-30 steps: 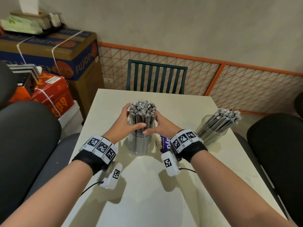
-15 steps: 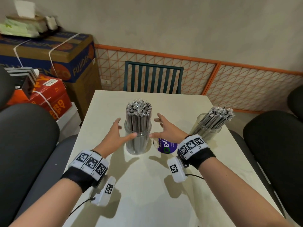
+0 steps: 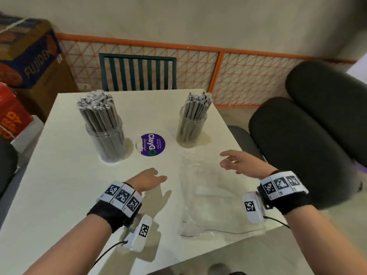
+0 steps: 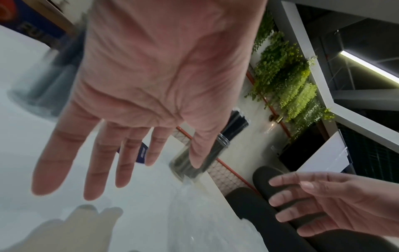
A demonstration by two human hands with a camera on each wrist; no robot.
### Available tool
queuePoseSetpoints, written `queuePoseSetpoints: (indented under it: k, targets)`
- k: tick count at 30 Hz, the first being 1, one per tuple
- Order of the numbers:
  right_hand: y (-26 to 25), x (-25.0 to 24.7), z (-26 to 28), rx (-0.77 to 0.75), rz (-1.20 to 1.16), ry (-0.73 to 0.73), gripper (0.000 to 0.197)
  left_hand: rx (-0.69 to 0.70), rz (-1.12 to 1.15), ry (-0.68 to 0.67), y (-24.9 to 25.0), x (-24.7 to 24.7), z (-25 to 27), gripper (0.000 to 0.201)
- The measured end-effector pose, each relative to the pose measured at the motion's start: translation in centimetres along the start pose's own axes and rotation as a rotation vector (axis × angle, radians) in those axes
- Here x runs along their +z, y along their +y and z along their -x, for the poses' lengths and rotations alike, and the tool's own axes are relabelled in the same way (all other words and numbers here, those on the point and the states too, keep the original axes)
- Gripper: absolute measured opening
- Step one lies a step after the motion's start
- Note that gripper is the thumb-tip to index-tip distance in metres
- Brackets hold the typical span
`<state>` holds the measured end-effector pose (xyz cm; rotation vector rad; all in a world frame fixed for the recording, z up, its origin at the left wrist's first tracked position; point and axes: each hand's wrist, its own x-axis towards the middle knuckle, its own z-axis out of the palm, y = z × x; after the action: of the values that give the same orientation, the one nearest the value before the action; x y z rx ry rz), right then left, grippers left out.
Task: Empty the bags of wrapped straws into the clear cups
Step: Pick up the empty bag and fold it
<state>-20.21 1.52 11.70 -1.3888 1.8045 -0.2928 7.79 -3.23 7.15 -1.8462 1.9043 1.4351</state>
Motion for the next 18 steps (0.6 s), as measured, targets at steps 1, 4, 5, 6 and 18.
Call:
queuePoseSetpoints:
  k: [1, 4, 5, 6, 18]
  targets:
    - [1.9, -0.6, 0.8, 0.048, 0.013, 0.024, 0.043, 0.003, -0.021, -0.009, 0.8, 1.0, 0.0, 0.060]
    - [7.7, -1.3, 2.2, 0.195, 0.082, 0.099, 0.051, -0.028, -0.074, -0.032, 2.1, 3.7, -0.6, 0.060]
    - [9.3, -1.1, 2.5, 0.245, 0.093, 0.130, 0.056, -0.043, -0.080, -0.022, 2.4, 4.5, -0.9, 0.060]
    - [10.9, -0.8, 2.4, 0.299, 0.088, 0.165, 0.061, -0.062, -0.068, 0.002, 2.6, 5.3, -1.4, 0.062]
    - [12.7, 4.2, 0.3, 0.396, -0.458, 0.083, 0.047, -0.112, 0.524, -0.107, 2.9, 9.7, -4.7, 0.058]
